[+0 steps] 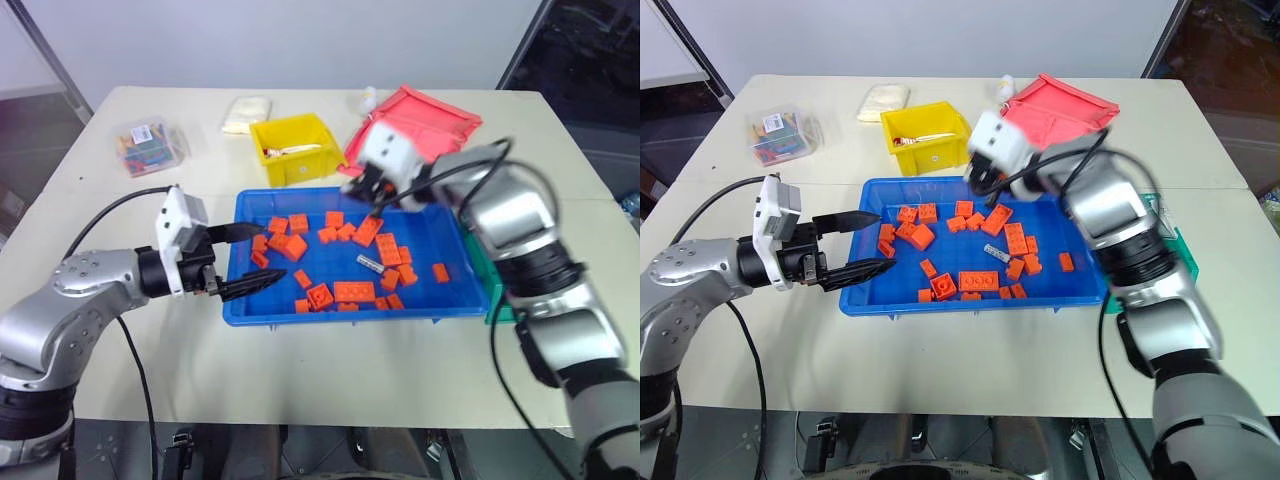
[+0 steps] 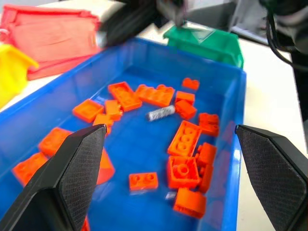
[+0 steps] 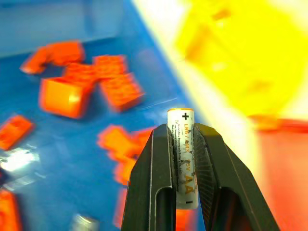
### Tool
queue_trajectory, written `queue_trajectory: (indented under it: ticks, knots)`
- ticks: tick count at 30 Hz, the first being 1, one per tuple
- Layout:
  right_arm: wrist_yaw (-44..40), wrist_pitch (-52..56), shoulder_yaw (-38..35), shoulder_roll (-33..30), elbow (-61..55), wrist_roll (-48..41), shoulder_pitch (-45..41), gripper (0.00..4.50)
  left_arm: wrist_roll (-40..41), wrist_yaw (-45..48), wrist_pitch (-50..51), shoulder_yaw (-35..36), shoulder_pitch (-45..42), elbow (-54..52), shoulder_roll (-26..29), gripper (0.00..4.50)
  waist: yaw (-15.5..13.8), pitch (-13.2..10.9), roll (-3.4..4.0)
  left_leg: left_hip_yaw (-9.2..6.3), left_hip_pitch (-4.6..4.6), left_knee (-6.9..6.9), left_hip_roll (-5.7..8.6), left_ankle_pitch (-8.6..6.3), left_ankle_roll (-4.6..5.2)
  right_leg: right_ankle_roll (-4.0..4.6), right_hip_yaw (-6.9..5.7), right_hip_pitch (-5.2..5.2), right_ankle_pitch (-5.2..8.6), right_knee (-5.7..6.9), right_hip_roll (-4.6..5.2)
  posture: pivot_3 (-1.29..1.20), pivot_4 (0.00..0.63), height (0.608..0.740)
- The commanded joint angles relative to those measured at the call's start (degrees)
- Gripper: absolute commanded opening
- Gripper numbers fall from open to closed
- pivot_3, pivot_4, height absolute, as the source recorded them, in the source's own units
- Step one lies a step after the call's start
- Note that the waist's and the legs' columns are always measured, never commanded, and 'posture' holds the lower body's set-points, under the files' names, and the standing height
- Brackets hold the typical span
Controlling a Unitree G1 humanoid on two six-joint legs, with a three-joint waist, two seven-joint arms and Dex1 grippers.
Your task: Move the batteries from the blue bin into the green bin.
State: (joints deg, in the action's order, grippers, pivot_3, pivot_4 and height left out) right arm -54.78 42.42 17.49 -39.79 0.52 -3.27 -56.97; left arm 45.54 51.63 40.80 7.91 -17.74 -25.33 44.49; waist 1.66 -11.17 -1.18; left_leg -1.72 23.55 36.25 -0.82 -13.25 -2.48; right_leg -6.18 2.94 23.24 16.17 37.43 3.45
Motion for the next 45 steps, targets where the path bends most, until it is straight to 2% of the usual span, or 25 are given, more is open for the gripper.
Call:
queue_trajectory:
  ticks: [1,9,15,20,22,23,25,29,32,37,41,45]
  knots:
    - [-2.00,1.46,-3.34,-7.03,-4.17,0.76,3.37,0.06,-0.87,2.17,-1.88,-1.47,-2.58,1.57,-0.52,4.50,-0.34,0.00,0.00,0.04,0.00,0.00,-0.01,0.00,0.00,0.00,0.01,0.00,0.00,-0.02,0.00,0.00,0.150,0.740]
    - [0.01,5.89,-15.34,-22.68,-10.04,0.66,20.09,0.06,-6.04,7.09,-5.48,-5.98,-5.47,8.20,-0.71,4.50,-0.58,-0.02,0.03,0.10,0.00,0.00,-0.01,0.00,0.00,0.00,0.05,0.03,0.00,-0.03,-0.02,0.00,0.150,0.740]
    - [1.39,11.26,-24.27,-26.19,-15.87,-1.57,29.88,0.06,-7.31,9.01,-6.19,-6.04,-6.71,11.00,-0.79,4.50,-0.28,-0.02,0.05,0.12,-0.06,0.01,-0.11,0.00,0.01,0.00,0.09,0.03,0.00,0.03,-0.13,0.00,0.150,0.740]
    - [2.02,12.14,-26.44,-26.35,-17.85,-2.63,34.64,0.06,-8.06,10.02,-6.45,-6.57,-7.78,12.26,-1.13,4.50,-0.63,-0.02,0.04,0.13,-0.05,0.04,-0.10,0.00,0.01,0.00,0.10,0.00,0.00,0.02,-0.11,0.00,0.150,0.740]
    - [2.09,11.45,-26.68,-26.63,-17.55,-2.91,35.92,1.09,-8.29,10.40,-6.48,-6.74,-8.12,12.50,-1.29,4.50,-0.67,-0.02,0.04,0.13,-0.05,0.04,-0.09,0.00,0.01,0.00,0.10,-0.01,0.00,0.01,-0.11,0.00,0.150,0.740]
    - [2.11,11.09,-26.79,-26.85,-17.36,-2.98,36.43,1.38,-8.38,10.44,-6.45,-6.77,-8.29,12.54,-1.40,4.50,-0.68,-0.02,0.04,0.13,-0.05,0.04,-0.09,0.00,0.01,0.00,0.10,-0.01,0.00,0.01,-0.11,0.00,0.150,0.740]
    - [2.33,10.04,-26.56,-27.54,-16.70,-2.49,36.76,2.28,-8.64,10.34,-6.51,-6.62,-8.61,12.70,-1.74,4.50,-0.69,-0.02,0.05,0.13,-0.05,0.04,-0.09,0.00,0.01,0.00,0.10,-0.01,0.00,0.01,-0.11,0.00,0.150,0.740]
    - [4.07,7.66,-24.04,-28.21,-14.33,-1.04,32.42,4.38,-9.61,10.32,-6.73,-6.26,-8.20,12.70,-1.61,4.50,-0.42,-0.02,0.05,0.13,-0.06,0.04,-0.10,0.00,0.01,0.00,0.10,-0.01,0.00,0.01,-0.11,0.00,0.150,0.740]
    - [4.50,8.45,-21.20,-25.49,-14.08,-2.41,25.22,4.38,-9.72,9.98,-6.66,-5.57,-7.62,12.31,-1.41,4.50,-0.01,-0.03,0.08,0.15,-0.08,0.04,-0.11,0.00,0.00,0.00,0.11,0.01,0.00,0.03,-0.11,0.00,0.150,0.740]
    - [5.14,15.51,-17.12,-12.66,-15.83,-9.33,14.21,4.38,-9.61,8.90,-6.38,-4.54,-6.56,11.04,-1.15,4.50,0.95,-0.02,0.06,0.08,-0.08,0.03,-0.12,0.00,0.00,0.00,0.11,0.00,0.00,0.04,-0.15,0.00,0.150,0.740]
    - [6.50,17.58,-12.68,-6.93,-17.99,-10.65,15.10,4.38,-11.90,8.03,-8.01,-4.32,-5.05,10.51,0.19,4.50,0.41,-0.03,0.06,-0.02,-0.01,0.00,-0.12,0.00,0.00,0.00,0.06,0.03,0.01,0.07,-0.16,0.00,0.150,0.740]
    - [7.21,17.65,-8.80,-3.63,-19.95,-11.50,18.42,4.38,-10.47,6.89,-7.12,-2.36,-3.42,8.87,0.64,4.50,-0.06,-0.03,0.05,0.03,0.08,0.04,0.00,0.00,0.01,0.00,0.07,0.06,0.00,0.04,0.01,0.00,0.150,0.740]
